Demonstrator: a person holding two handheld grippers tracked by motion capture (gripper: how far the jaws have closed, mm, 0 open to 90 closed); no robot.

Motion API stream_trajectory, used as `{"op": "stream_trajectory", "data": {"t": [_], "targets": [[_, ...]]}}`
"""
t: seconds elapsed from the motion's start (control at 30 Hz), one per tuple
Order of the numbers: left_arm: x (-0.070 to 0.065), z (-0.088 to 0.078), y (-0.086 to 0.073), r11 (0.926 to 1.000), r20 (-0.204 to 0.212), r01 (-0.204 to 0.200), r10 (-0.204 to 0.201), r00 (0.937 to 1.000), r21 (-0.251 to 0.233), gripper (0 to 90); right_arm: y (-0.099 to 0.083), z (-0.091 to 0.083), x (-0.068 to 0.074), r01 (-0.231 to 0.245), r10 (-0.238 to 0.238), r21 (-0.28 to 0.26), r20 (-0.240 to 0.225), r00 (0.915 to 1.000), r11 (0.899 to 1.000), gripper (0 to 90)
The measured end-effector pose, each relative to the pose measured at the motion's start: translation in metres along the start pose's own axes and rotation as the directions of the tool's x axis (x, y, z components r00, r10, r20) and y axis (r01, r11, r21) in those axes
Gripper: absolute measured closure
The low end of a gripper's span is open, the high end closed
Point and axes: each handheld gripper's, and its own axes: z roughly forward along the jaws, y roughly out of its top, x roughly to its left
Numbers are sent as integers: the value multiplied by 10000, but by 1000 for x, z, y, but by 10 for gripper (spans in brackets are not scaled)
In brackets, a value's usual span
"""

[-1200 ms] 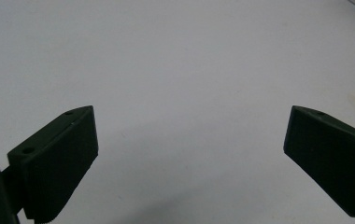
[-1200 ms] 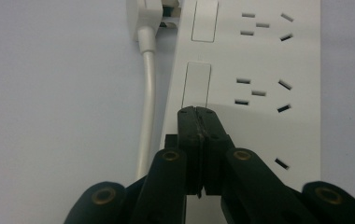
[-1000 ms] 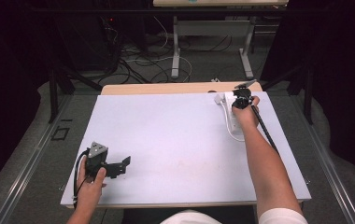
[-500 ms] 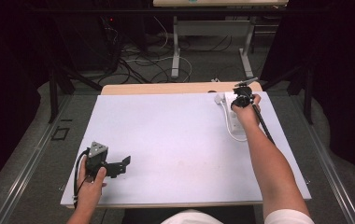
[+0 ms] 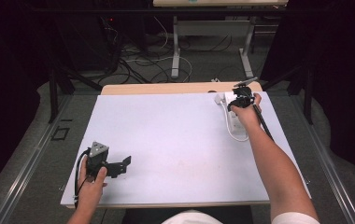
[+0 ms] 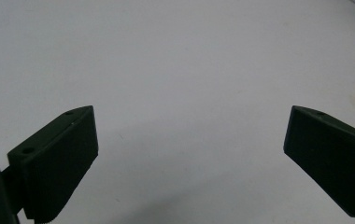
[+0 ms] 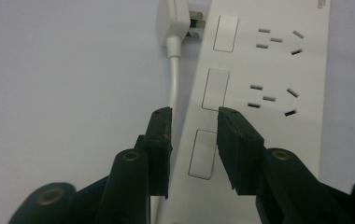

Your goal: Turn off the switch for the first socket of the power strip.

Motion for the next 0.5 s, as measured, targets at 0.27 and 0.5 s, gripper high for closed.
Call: {"op": "stream_trajectory", "data": {"t": [0.27, 0.5], "targets": [[0, 0, 0, 10000, 0, 35, -35, 10000, 7, 29, -1, -4, 4, 738, -739, 121, 69, 9972, 9972, 538], [-1, 0, 0, 10000, 2, 32, -32, 10000, 67, 29, -2, -9, 8, 982, -980, 239, -84, 9951, 9949, 495]]}}
